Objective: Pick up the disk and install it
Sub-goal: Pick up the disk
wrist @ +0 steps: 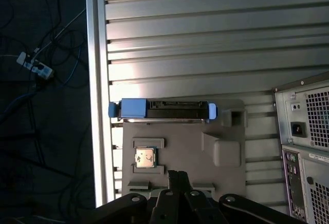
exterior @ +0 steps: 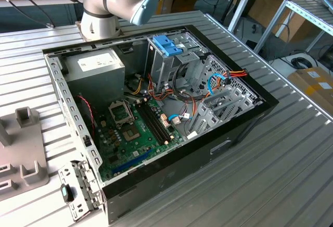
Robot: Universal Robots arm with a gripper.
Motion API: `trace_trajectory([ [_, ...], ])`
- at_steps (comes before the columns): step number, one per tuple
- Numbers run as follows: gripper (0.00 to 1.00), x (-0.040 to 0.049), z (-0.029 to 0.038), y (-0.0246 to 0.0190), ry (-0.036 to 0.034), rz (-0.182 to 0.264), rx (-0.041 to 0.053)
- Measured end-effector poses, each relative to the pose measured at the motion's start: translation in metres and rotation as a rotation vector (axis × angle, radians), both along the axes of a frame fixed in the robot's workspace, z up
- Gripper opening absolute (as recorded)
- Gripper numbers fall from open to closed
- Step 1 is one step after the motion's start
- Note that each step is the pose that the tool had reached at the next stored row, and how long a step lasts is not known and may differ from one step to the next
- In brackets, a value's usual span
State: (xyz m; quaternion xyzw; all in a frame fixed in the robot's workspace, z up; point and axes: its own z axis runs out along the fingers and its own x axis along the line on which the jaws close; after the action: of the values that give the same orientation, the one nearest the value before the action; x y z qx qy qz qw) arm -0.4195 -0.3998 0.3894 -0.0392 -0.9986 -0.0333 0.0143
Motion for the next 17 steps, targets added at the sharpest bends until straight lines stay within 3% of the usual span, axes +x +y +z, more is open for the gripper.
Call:
trace_trajectory([
  [17, 0.11, 0.0000, 0.0000, 0.0000, 0.0000, 0.035, 0.0000],
])
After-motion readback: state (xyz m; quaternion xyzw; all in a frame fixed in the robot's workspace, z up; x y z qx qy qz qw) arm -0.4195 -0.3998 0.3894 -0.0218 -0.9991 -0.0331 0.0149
